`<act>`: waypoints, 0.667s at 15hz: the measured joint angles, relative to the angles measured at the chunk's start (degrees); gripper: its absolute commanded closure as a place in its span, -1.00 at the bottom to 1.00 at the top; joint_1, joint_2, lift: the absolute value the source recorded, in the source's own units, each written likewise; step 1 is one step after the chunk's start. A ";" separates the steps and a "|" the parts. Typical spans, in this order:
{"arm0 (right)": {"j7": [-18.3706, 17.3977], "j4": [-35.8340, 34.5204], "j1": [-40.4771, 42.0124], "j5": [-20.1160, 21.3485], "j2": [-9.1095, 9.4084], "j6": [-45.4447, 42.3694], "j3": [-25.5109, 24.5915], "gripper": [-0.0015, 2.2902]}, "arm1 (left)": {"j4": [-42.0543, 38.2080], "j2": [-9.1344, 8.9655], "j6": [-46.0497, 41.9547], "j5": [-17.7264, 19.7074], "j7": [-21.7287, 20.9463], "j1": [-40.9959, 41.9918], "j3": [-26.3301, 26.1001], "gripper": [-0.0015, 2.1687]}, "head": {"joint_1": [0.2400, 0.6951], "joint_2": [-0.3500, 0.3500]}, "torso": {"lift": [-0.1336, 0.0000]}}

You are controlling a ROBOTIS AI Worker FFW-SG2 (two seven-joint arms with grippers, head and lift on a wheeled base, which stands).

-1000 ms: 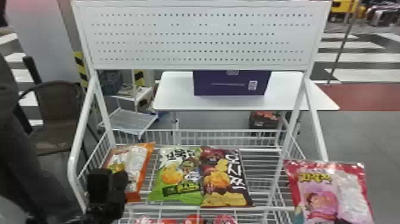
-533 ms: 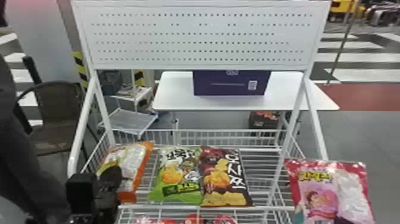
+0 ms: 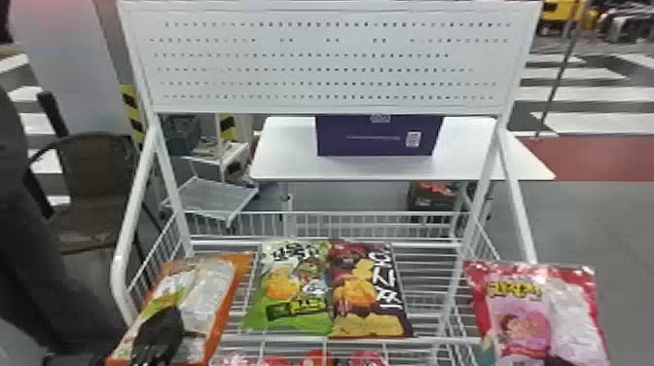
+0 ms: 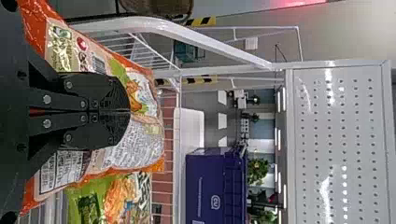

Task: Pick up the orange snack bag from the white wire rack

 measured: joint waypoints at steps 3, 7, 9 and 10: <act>0.00 0.03 0.02 0.00 0.00 -0.02 0.20 0.96 | -2.11 -0.10 -6.67 -0.04 0.78 5.17 0.01 0.72 | 0.14 0.00 | 1.00; 0.09 0.10 0.15 -0.04 0.00 0.00 0.31 0.96 | -1.53 -0.18 -14.06 -0.09 1.15 9.32 -0.12 0.72 | 0.14 0.00 | 1.00; 0.16 -0.03 0.18 -0.04 0.04 -0.08 0.54 0.96 | -1.68 0.01 -16.17 -0.09 1.36 10.69 0.27 0.72 | 0.14 0.00 | 1.00; 0.18 -0.11 0.20 -0.04 0.07 -0.14 0.61 0.96 | -1.83 0.05 -16.56 -0.09 1.32 10.99 0.43 0.72 | 0.14 0.00 | 1.00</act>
